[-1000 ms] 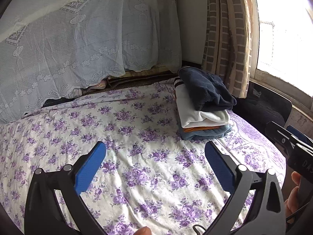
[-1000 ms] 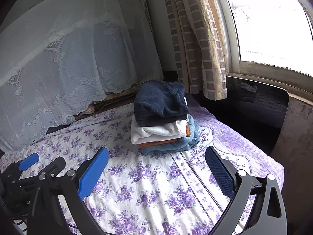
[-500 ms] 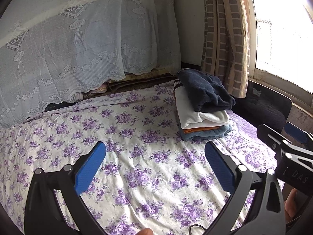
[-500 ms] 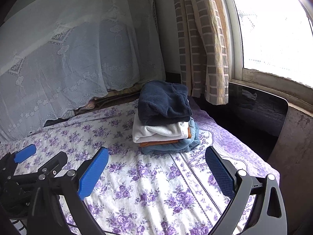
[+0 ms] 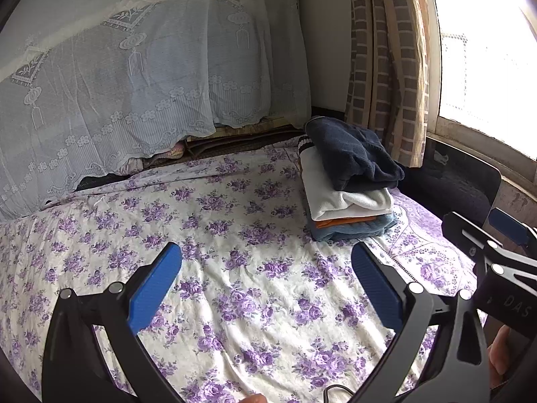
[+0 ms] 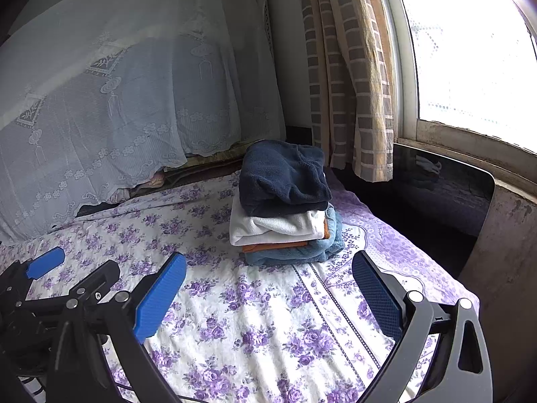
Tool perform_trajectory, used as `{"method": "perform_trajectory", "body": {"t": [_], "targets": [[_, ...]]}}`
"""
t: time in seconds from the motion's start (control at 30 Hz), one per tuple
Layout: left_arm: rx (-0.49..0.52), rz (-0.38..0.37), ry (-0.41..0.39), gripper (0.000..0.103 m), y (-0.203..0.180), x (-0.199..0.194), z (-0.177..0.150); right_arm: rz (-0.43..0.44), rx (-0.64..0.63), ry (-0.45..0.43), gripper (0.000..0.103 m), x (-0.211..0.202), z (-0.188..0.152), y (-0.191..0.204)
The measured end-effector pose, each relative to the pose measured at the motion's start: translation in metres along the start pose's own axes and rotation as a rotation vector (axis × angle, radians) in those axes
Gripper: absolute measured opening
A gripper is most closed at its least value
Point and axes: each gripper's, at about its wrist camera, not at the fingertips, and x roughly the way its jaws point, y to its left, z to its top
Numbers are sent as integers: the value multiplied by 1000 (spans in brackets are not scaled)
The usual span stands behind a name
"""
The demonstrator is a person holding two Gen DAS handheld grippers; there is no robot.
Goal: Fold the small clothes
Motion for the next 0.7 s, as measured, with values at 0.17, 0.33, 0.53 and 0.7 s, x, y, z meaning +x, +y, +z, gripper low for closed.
{"method": "perform_trajectory", "body": {"t": [0.17, 0.33, 0.53, 0.7], "targets": [[0, 1, 0, 98, 0, 0, 0, 2, 0, 0, 100, 0, 0, 0], [0, 2, -2, 98, 0, 1, 0, 2, 1, 0, 99, 0, 1, 0], [1, 0, 0, 98, 0, 0, 1, 2, 1, 0, 100, 0, 0, 0], [-1, -1, 1, 98, -1, 0, 1, 2, 0, -2, 99, 0, 0, 0]]}}
